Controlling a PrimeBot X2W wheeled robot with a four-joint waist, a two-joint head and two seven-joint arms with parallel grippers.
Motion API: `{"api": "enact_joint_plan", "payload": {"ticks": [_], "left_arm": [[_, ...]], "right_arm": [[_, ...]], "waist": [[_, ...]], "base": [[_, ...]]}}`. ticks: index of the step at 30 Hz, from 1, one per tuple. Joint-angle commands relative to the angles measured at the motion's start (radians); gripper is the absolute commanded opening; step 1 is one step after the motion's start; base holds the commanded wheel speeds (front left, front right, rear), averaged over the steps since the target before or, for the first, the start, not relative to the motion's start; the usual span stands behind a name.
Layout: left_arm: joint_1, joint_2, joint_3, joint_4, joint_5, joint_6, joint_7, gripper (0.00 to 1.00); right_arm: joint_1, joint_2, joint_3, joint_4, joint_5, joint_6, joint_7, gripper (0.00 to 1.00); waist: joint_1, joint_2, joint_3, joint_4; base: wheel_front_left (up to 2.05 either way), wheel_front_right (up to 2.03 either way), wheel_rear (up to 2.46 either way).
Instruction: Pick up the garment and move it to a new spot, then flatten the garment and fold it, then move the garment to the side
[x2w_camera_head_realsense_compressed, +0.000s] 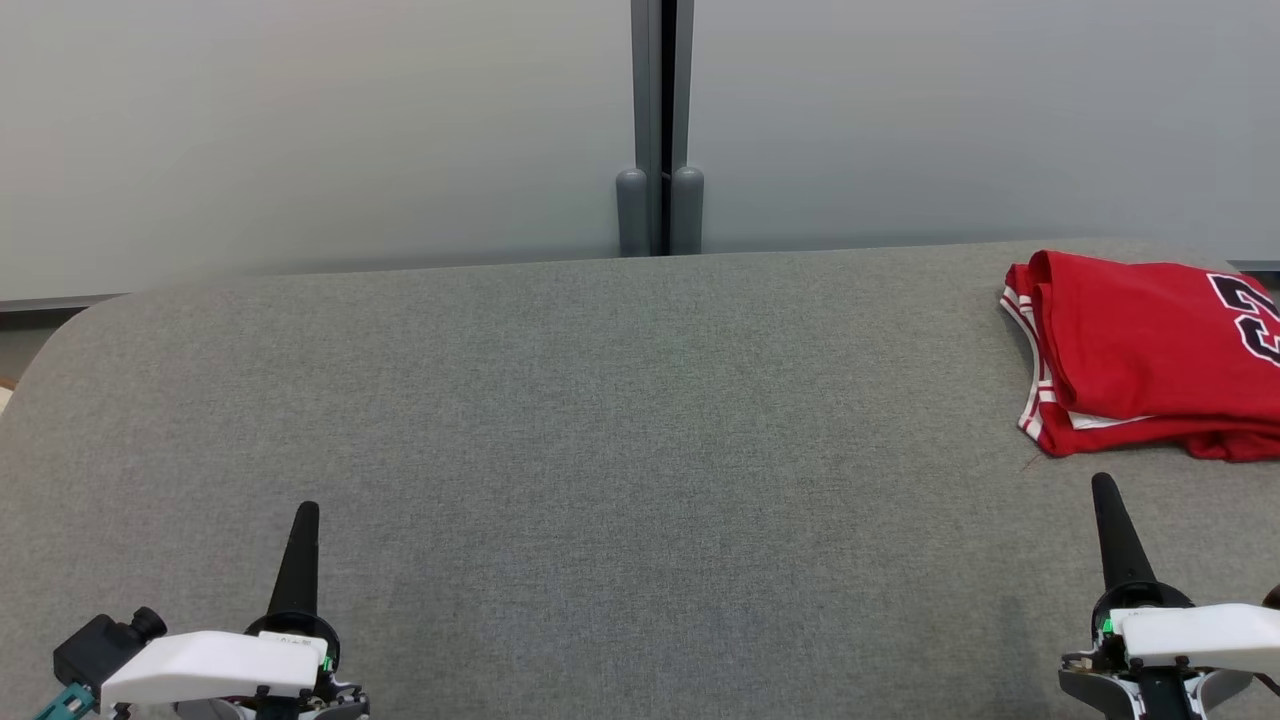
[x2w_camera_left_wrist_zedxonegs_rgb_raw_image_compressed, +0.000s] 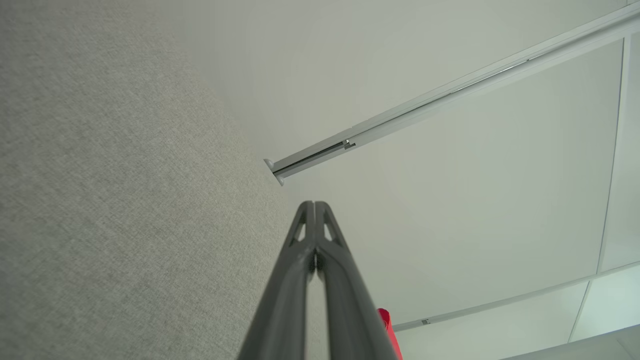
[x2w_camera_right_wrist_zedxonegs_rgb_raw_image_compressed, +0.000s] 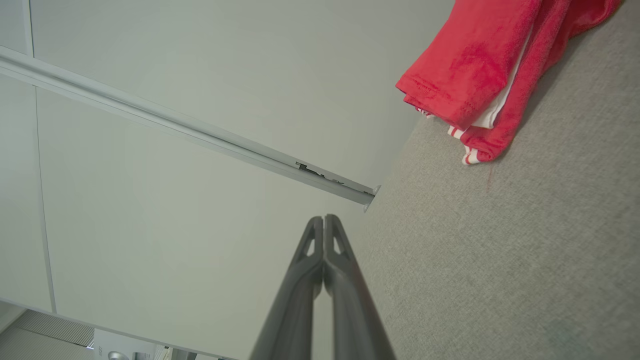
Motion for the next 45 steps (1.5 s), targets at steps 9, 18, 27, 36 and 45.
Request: {"api": "enact_joint_plan", "payload": {"ticks": [9,18,27,36,45], "left_arm": [[-0.040,0.007,0.025,0.013,-0.095,-0.021,0.023,0.00],[-0.058,0.006,0.043,0.026,-0.171,-0.035,0.044,0.00],[-0.075,0.005,0.060,0.039,-0.241,-0.047,0.064,0.00],[-0.092,0.004,0.076,0.052,-0.305,-0.059,0.082,0.00],[-0.105,0.002,0.091,0.063,-0.365,-0.071,0.101,0.00]], "right_arm": [[-0.030,-0.004,-0.019,0.005,0.096,0.000,0.028,0.00],[-0.042,-0.002,-0.034,0.013,0.172,0.000,0.049,0.00],[-0.052,0.001,-0.047,0.020,0.242,0.000,0.068,0.00],[-0.063,0.004,-0.060,0.027,0.306,0.000,0.086,0.00],[-0.070,0.006,-0.074,0.034,0.367,0.000,0.104,0.00]], "waist": [[0.0001,-0.0001,0.002,0.001],[0.0001,-0.0001,0.005,0.002],[0.0001,-0.0001,0.007,0.002],[0.0001,-0.0001,0.010,0.003],[0.0001,-0.0001,0.012,0.004]], "base": [[0.00,0.00,0.00],[0.00,0.00,0.00],[0.00,0.00,0.00],[0.00,0.00,0.00],[0.00,0.00,0.00]]}}
